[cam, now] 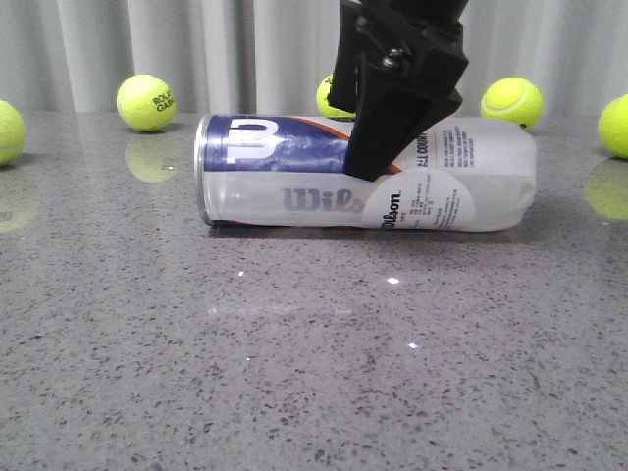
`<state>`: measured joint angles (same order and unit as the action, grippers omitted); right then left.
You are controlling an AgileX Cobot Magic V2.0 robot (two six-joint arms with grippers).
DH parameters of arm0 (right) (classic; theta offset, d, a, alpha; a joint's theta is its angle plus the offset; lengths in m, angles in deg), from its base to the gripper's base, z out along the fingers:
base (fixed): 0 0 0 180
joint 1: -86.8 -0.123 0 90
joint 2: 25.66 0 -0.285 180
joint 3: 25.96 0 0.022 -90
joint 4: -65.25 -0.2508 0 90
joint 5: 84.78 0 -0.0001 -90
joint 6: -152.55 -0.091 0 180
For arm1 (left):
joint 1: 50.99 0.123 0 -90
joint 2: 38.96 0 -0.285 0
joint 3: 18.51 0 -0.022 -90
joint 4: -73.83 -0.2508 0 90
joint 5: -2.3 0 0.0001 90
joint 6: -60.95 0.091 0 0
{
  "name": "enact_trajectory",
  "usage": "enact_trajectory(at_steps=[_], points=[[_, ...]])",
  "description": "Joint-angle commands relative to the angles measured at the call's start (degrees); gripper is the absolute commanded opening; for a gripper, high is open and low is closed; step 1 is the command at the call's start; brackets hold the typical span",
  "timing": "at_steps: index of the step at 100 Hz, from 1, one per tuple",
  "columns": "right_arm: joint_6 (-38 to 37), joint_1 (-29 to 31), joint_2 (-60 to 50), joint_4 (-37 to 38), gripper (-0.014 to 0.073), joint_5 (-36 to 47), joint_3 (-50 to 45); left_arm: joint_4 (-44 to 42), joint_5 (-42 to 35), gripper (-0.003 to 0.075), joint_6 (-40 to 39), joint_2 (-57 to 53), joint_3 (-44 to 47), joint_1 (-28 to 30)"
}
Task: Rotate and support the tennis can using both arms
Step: 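Lower the can onto the table, open the right gripper and lift away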
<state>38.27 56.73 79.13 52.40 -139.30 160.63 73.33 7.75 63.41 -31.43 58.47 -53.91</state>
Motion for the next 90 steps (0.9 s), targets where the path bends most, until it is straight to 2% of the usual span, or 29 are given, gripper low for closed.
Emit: enact_trajectory(at_steps=[1,66,90], points=[[-0.1,0.1,-2.9,-0.6,0.0646,0.6,1.8,0.5,-4.8,-0.0021,-0.4,-2.2,2.7,0.3],[-1.2,0.1,-3.6,-0.6,0.0646,-1.5,1.8,0.5,-4.8,-0.0021,-0.4,-2.2,2.7,0.3],[-13.0,0.2,-9.4,-0.6,0.0646,1.4,1.9,0.5,-4.8,-0.0021,-0.4,-2.2,2.7,0.3]])
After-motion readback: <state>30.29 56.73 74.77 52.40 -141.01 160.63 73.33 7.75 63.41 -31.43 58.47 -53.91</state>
